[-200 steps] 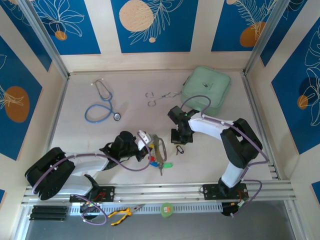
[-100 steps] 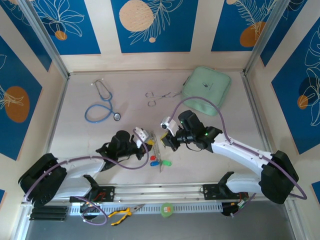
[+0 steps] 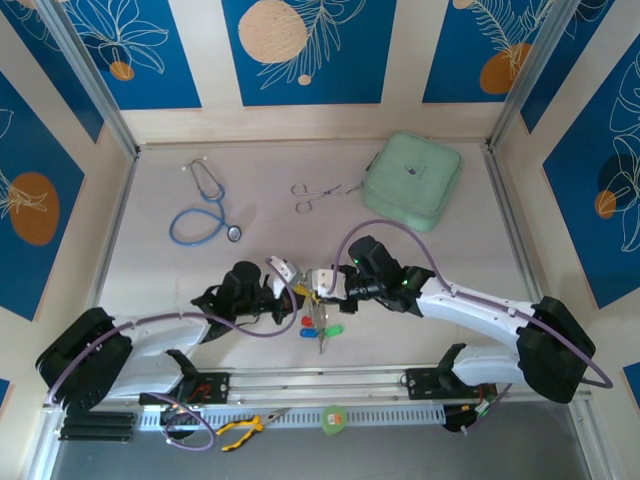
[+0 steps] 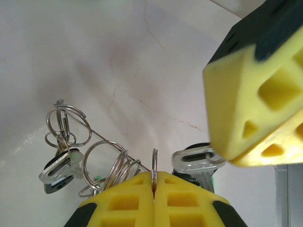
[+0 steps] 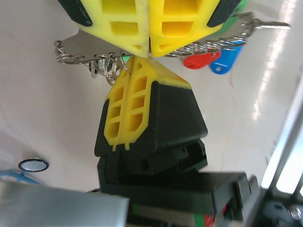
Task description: Put the keys on the keyring
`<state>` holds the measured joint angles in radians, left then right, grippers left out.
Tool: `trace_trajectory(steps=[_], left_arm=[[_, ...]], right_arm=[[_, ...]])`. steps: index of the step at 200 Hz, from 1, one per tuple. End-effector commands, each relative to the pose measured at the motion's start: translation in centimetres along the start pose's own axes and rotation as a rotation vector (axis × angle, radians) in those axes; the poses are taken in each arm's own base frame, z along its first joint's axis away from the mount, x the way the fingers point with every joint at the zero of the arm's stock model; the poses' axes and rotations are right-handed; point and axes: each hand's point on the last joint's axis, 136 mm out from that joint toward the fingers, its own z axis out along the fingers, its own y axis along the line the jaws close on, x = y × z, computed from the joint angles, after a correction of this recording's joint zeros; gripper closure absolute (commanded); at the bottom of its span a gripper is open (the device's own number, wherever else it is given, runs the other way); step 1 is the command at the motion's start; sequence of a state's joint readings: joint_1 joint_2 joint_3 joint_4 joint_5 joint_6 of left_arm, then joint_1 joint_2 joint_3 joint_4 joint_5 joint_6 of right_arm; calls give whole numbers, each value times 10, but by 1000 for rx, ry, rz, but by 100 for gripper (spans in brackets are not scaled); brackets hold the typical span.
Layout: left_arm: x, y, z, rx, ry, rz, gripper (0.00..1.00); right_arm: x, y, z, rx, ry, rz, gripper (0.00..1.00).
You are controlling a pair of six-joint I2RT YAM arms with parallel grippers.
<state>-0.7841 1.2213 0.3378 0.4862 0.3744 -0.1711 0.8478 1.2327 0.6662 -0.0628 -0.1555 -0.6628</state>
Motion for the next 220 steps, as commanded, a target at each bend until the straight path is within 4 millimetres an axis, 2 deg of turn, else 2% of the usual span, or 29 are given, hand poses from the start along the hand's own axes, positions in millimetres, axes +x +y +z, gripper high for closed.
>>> trace_trajectory(steps=[1,30,51,98,220], left_arm=[[-7,-12,4,70,-20,-63,100],[-6,-16,7,100,-13,-93,100],[-4,-16,8,102,4,-104,100],[-6,-21,8,128,13,-105,100],[-5,-22,11,141,26,-144,100]], right_arm=[[11,-13,9,89,38,-130,100],[19,-12,14,78,58,-119,100],[26,-12,11,82,84,-108,100],[24,2,4,15,49,-70,100],[19,7,6,-9,29,-82,100]])
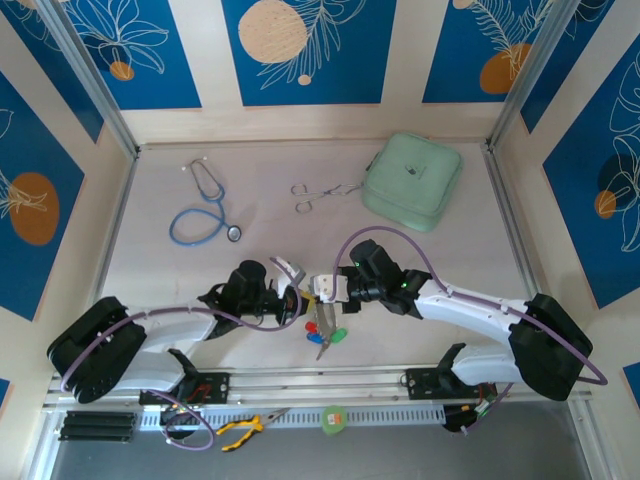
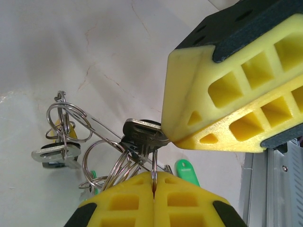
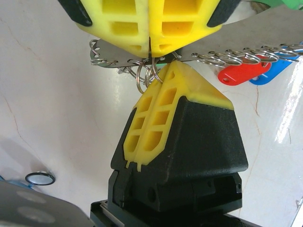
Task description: Put the keys on the keyring
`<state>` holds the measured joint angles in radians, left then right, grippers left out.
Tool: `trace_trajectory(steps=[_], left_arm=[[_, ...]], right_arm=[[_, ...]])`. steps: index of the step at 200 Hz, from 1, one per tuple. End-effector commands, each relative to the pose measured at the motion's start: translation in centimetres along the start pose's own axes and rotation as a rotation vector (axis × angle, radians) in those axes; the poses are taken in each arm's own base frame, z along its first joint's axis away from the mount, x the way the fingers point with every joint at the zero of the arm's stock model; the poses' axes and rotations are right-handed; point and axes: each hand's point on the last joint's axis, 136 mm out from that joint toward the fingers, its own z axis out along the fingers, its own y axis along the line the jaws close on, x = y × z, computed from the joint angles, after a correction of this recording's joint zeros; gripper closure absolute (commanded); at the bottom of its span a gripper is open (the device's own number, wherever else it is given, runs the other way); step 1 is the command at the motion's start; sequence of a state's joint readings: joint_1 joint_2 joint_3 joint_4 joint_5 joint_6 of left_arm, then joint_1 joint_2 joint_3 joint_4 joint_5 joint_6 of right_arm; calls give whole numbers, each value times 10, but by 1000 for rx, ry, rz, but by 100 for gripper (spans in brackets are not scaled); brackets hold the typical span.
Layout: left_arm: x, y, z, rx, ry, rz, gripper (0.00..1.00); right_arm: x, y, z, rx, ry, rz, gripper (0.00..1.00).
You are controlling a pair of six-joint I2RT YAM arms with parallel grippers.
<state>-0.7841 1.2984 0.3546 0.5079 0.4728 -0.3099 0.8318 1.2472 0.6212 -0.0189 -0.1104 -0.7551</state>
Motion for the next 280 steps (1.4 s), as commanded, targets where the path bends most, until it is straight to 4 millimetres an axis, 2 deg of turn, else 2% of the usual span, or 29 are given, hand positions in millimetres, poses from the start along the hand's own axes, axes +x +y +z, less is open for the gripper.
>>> trace_trajectory(steps=[1,97,172,252,280], left_arm=[[-14,-13,2,52,-25,14,100],[-17,-16,2,67,-35,16,100],[-21,-26,3,130,-45,30,100],[-36,-34,-1,160,-123,74,100],[-34,-32,-3,144,-122,78,100]], right_arm=[[-3,10,1,-44,-18,-7,100],[0,12,5,-52,-1,-16,100],[4,6,10,-14,23,-31,100],[5,21,10,-85,18,17,100],[9,21,7,-84,35,38,100]])
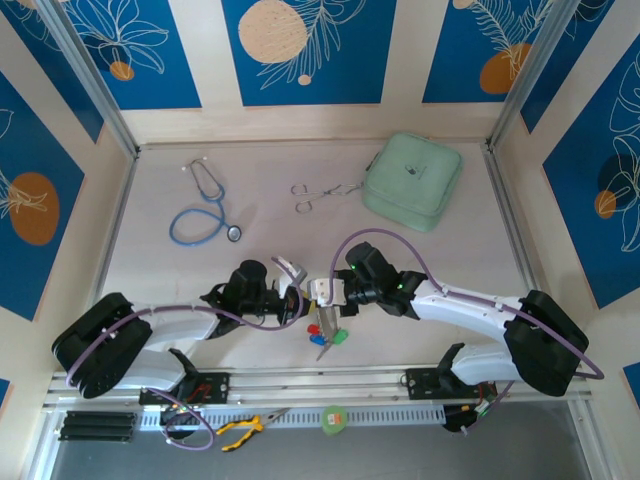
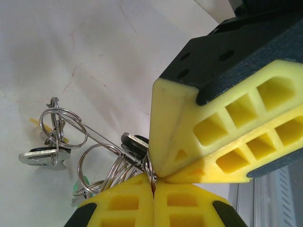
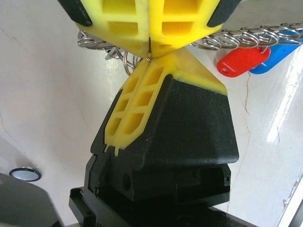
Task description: Put the keys on the keyring
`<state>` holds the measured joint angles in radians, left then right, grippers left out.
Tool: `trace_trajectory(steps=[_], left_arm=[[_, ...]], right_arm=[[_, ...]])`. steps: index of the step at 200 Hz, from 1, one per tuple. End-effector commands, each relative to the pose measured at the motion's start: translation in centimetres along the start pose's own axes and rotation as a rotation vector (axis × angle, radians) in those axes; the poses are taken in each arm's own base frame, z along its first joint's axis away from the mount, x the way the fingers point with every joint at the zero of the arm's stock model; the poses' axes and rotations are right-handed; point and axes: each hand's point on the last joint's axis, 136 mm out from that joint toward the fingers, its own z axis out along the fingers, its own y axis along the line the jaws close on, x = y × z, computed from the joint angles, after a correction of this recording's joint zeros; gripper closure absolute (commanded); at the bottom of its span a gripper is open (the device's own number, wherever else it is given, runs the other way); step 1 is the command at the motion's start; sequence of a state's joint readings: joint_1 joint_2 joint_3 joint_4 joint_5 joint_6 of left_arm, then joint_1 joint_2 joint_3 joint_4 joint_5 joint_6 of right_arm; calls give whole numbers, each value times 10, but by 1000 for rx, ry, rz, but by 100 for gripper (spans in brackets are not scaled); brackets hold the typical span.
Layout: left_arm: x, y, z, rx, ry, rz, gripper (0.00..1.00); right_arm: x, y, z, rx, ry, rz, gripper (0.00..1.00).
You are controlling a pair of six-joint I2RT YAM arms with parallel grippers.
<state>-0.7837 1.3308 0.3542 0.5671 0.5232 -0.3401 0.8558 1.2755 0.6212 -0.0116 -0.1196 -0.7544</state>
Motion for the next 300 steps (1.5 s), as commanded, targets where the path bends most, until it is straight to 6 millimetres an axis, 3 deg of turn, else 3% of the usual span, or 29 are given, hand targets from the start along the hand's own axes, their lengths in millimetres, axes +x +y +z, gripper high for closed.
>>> trace_trajectory(steps=[1,79,210,252,300], left_arm=[[-32,-25,-5,90,-111,97,100],[-32,-20,-7,59,-129,81,100],[-58,-21,-9,94,-314,21,100],[-60,-14,-14,53,-344,18,100],[-68,-17,-23,34,-386,41,100]], right_arm=[[11,11,-1,-47,37,46,100],[27,7,-10,-18,111,131,100],[-1,-10,-1,20,-37,376,100],[4,-3,-6,14,-32,397,100],[10,-15,-8,79,-3,417,100]])
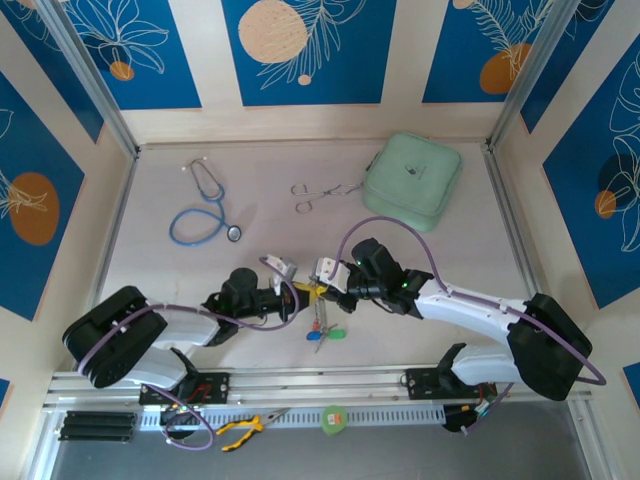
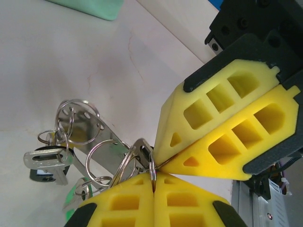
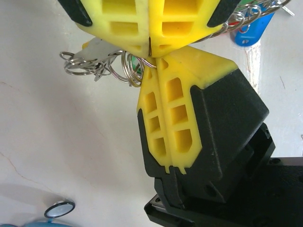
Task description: Put the keys on the keyring
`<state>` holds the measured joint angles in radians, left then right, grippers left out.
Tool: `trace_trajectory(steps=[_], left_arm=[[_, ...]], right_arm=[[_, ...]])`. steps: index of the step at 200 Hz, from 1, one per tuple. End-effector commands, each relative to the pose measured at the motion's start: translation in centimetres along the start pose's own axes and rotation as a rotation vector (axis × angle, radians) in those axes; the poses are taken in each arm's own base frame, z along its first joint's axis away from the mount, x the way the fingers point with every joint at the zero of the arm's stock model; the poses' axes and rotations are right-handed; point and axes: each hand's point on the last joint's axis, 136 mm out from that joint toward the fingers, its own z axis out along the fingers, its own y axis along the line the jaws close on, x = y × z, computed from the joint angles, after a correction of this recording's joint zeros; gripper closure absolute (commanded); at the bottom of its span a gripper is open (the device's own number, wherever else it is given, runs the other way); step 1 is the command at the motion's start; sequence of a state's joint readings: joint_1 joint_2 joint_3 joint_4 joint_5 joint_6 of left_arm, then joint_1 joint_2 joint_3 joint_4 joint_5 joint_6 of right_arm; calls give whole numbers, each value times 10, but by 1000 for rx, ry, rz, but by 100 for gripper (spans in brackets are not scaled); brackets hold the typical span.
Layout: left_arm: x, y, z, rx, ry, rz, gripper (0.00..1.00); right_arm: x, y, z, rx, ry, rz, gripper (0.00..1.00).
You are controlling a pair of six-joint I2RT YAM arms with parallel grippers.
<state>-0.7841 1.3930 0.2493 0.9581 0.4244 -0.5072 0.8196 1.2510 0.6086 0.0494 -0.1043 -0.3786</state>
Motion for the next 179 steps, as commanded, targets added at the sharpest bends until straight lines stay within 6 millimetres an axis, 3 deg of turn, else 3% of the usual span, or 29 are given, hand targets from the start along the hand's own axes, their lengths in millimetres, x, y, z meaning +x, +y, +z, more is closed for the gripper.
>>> trace_trajectory(steps=[1,30,85,138,159,179], left_arm=[[-44,-25,-7,63,-167,91,100],[-48,-25,-11,53,-187,95,100],[-64,-28,-15,45,-260,121,100],[-87,-32,-24,22,-366,208,100],[-90,-35,-26,23,-384,268,100],[-92,-37,-25,15,-389,334,100]], right_arm=[[12,0,-1,12,37,45,100],[4,-10,-5,60,6,62,100],[-28,-9,-11,42,-136,114,100],[-32,-7,-12,20,-168,157,100],[-34,-5,-19,7,-177,143,78],[-38,0,-31,-42,-191,113,69]])
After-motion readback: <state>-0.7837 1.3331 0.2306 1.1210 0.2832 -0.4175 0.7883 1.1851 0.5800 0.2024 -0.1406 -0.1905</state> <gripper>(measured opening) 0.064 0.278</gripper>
